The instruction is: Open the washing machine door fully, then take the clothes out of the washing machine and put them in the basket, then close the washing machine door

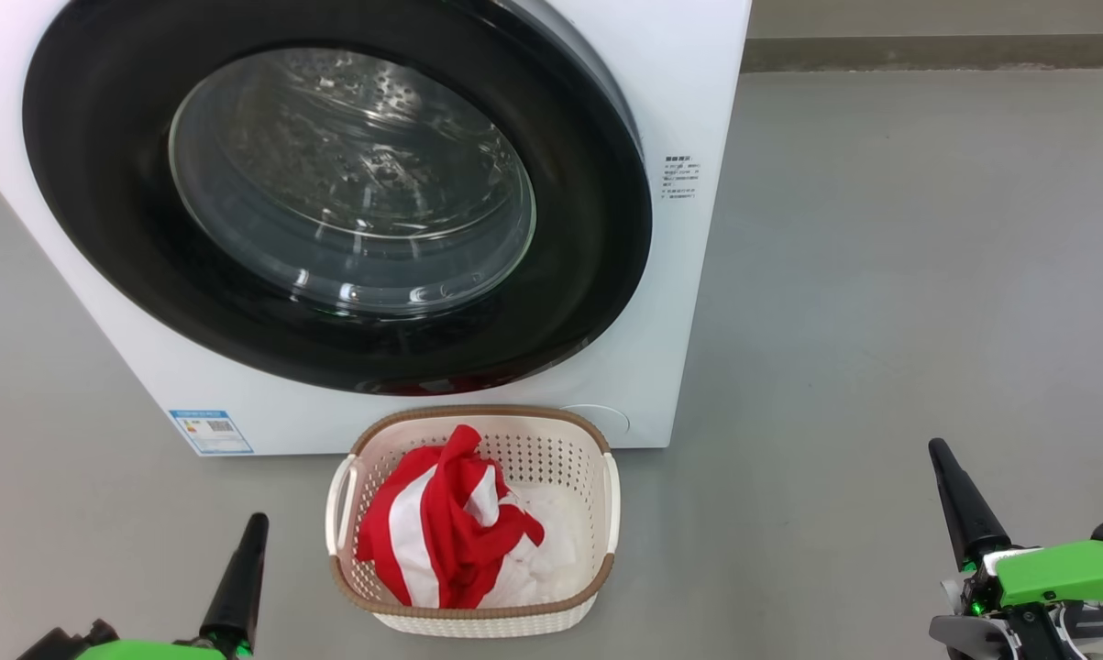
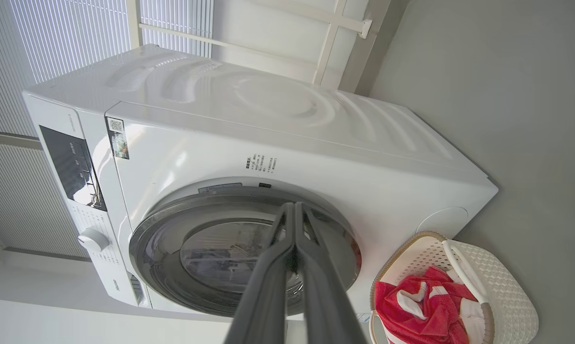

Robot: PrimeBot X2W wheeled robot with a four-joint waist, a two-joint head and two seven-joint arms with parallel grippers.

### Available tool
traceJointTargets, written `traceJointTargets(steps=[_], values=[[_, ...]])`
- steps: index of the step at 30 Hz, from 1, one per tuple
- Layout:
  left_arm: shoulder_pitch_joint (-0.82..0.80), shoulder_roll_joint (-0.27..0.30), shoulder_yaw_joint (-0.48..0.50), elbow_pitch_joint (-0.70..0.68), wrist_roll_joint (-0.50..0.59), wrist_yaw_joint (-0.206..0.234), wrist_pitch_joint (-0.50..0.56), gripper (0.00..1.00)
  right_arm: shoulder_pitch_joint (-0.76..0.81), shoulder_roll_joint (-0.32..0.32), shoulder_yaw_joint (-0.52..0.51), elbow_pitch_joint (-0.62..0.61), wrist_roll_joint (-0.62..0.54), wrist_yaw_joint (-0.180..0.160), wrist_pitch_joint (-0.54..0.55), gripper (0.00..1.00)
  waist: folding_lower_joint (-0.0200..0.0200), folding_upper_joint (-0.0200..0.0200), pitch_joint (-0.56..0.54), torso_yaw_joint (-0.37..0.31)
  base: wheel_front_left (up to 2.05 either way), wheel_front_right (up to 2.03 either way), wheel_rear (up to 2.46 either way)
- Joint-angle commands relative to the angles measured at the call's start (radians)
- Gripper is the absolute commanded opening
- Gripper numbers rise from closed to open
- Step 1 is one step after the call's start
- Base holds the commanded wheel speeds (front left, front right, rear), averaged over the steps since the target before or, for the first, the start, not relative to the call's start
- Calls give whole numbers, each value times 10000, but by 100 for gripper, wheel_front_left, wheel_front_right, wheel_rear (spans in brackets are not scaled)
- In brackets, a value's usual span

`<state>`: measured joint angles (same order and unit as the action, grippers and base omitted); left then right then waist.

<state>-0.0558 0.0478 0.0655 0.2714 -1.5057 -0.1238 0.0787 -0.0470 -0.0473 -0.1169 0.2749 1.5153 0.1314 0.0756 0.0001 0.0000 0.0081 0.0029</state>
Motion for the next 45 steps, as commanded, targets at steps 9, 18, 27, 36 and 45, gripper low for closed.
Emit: traceJointTargets(steps=[9, 18, 27, 36, 45], values=[[-518, 51, 454, -267, -1049, -69, 321, 0, -601, -89, 107, -305, 992, -7, 314, 0, -1, 0, -50, -29, 0, 0, 0], [-519, 48, 460, -267, -1048, -69, 326, 0, -602, -82, 96, -305, 986, -7, 324, 0, -1, 0, -51, -29, 0, 0, 0], [-519, 44, 464, -267, -1044, -69, 330, 0, -603, -75, 86, -304, 978, -7, 331, 0, -1, 0, -51, -29, 0, 0, 0], [-519, 42, 468, -266, -1041, -69, 333, 0, -604, -69, 78, -304, 971, -7, 338, 0, -1, 0, -51, -29, 0, 0, 0], [-520, 39, 472, -266, -1038, -69, 336, 0, -605, -64, 70, -303, 965, -7, 344, 0, -1, 0, -51, -29, 0, 0, 0]])
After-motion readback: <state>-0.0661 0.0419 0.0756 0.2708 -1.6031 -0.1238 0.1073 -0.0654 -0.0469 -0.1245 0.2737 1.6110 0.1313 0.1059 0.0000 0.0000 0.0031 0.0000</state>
